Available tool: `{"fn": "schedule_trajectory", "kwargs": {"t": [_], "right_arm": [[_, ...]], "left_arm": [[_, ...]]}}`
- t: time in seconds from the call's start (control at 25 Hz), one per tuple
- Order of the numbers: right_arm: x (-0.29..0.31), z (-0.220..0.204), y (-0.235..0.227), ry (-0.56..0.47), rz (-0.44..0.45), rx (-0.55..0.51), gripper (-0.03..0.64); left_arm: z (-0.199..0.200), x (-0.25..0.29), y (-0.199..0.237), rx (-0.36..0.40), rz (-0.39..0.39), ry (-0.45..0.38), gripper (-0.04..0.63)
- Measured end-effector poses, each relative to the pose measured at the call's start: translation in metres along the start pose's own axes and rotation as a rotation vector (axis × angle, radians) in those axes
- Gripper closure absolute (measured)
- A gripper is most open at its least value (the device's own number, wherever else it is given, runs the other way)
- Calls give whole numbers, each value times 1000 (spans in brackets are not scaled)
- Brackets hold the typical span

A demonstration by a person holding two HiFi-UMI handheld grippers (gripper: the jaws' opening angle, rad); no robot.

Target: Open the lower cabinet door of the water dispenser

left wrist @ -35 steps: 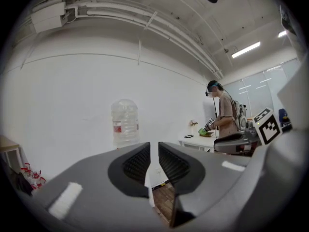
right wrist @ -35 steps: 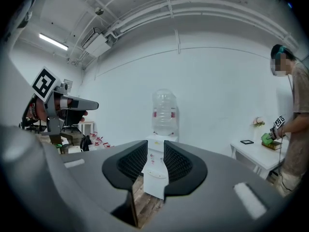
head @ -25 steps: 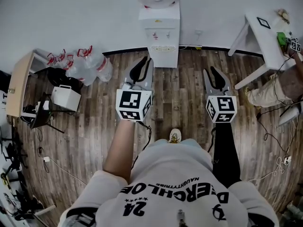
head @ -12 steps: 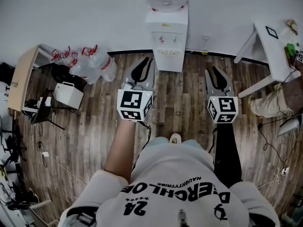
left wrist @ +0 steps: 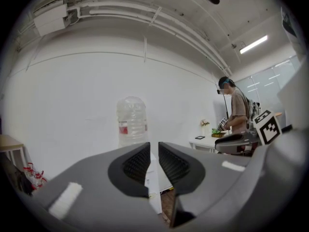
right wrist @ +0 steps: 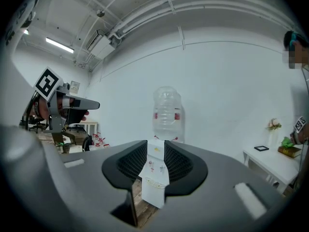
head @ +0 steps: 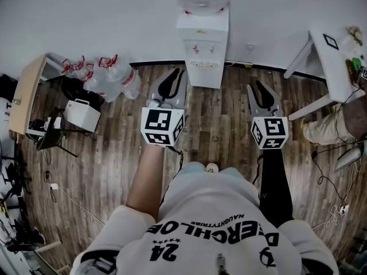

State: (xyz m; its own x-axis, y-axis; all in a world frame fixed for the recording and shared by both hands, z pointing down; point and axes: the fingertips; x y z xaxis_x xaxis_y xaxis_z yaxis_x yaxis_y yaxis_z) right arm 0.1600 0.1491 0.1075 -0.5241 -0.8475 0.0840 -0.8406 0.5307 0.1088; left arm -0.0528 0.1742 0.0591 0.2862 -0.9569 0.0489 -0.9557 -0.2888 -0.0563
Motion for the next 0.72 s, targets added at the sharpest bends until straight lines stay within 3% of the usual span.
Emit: {"fn": "schedule_trajectory", "kwargs": {"t": [0.28, 0.72], "right_arm": [[14, 1, -6, 8, 2, -7, 528], [32, -10, -16, 31, 1, 2, 528]], "left_arm": [[0, 15, 3, -26, -12, -1, 541], [-4, 41, 8, 16, -24, 18, 541]]}}
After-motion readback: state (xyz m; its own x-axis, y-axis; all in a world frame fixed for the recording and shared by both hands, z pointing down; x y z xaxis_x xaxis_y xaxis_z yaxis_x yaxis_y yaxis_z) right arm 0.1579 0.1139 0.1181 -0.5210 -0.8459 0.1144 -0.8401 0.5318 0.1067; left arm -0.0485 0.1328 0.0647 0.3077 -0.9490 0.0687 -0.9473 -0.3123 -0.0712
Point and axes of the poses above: the fingertips, and each gripper's own axes: x forward along the fingers, y to its left, z out of its top, and after that the axes turned 2 degrees about -x, right-handed
